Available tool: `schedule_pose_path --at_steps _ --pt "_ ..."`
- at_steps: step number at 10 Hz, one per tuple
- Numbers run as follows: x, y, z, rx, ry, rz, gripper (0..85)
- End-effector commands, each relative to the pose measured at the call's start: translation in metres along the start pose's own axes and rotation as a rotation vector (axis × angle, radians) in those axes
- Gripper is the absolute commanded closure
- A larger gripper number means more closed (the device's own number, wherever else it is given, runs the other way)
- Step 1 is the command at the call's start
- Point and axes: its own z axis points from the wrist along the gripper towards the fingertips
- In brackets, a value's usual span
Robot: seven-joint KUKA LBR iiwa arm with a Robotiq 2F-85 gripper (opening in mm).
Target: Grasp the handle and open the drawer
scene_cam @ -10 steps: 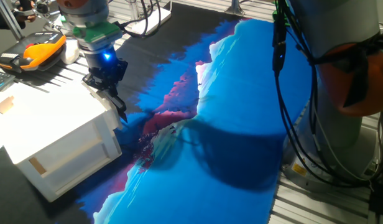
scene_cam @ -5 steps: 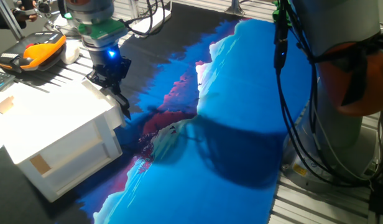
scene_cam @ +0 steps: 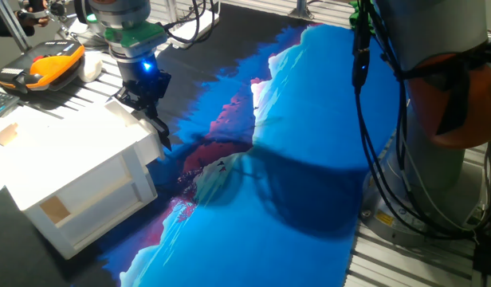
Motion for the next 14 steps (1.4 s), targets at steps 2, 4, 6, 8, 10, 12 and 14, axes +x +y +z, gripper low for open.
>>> schedule_pose_path --at_steps 2,4,6,8,10,12,14 --pt "0.000 -0.008 -0.001 -0.010 0.003 -0.006 85.0" --pt "0.001 -0.015 0.001 -0.015 -0.003 -0.012 85.0" --pt "0.002 -0.016 -0.001 -0.015 -0.003 -0.014 85.0" --pt "0.003 -0.018 -0.005 -0.011 0.002 -0.015 85.0" --pt "0.004 -0.021 -0.005 -0.012 0.003 -0.020 85.0" --pt "0.004 -0.022 -0.003 -0.012 -0.002 -0.020 85.0" --pt "0.004 -0.023 -0.002 -0.012 -0.002 -0.020 85.0"
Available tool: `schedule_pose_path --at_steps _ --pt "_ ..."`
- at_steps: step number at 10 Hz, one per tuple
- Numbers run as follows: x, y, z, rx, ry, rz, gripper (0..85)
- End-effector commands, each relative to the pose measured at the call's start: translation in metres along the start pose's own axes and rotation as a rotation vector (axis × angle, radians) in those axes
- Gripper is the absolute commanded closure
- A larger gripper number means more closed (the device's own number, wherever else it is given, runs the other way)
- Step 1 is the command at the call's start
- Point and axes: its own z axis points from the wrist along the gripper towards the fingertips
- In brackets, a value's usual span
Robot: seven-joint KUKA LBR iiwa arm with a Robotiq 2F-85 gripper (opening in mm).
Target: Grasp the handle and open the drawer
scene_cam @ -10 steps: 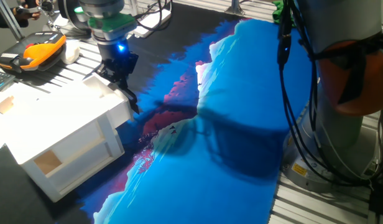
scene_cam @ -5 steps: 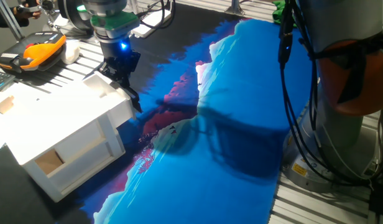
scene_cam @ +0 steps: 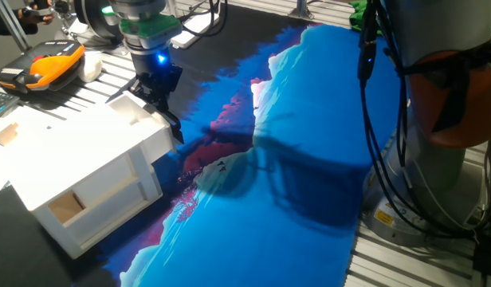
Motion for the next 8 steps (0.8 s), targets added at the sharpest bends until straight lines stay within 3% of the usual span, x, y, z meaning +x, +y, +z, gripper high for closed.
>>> schedule_pose_path --at_steps 1,8 --pt "-0.0001 -0.0003 0.0001 0.000 -0.001 0.000 85.0" --pt "0.0017 -0.0051 -0.0002 0.015 -0.004 -0.011 85.0"
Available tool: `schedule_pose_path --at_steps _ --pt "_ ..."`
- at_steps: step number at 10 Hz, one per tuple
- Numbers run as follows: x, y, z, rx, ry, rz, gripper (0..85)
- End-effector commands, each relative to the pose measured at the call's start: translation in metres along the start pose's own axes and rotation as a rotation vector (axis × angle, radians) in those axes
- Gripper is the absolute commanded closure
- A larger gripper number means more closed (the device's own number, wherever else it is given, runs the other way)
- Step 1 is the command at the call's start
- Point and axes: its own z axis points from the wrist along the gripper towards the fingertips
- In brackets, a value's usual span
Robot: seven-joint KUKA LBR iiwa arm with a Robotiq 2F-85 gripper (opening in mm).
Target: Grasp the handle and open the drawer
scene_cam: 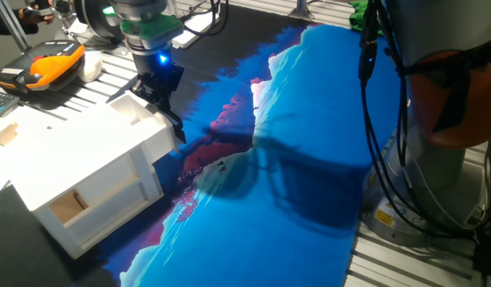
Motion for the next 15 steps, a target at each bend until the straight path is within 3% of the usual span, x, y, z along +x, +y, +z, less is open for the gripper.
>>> schedule_pose_path --at_steps 1,15 --pt "0.000 -0.001 0.000 0.001 0.000 -0.001 85.0" --pt "0.002 -0.020 0.002 0.001 -0.012 -0.023 85.0"
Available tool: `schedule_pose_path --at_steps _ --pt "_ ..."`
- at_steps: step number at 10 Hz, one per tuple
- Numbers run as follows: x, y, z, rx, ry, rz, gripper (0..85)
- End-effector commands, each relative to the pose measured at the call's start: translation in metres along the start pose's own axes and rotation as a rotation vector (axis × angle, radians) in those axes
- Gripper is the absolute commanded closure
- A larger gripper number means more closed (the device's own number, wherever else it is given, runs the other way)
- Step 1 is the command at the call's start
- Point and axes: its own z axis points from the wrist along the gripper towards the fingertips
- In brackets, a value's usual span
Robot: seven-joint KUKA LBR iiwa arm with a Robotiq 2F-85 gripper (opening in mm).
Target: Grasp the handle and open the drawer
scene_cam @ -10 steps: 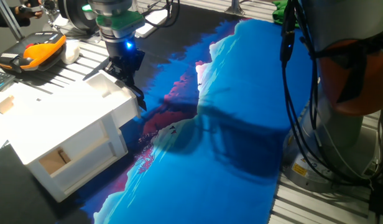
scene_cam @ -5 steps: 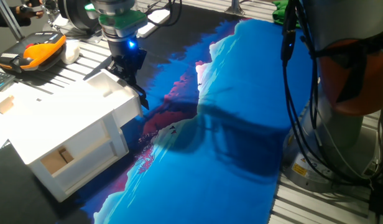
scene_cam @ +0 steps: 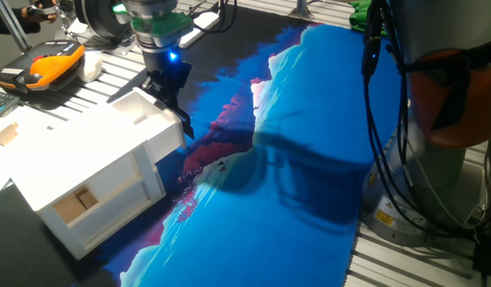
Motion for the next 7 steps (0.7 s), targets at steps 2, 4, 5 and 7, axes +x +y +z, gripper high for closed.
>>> schedule_pose_path --at_steps 2,4,5,7 --pt "0.0007 -0.0030 0.0004 -0.002 -0.001 -0.003 85.0" --pt "0.0004 -0.0038 -0.0001 -0.005 -0.002 -0.012 85.0" --pt "0.0006 -0.0040 -0.0004 -0.006 -0.001 -0.010 85.0" --pt "0.0011 -0.0047 -0.0018 -0.003 0.006 0.013 85.0"
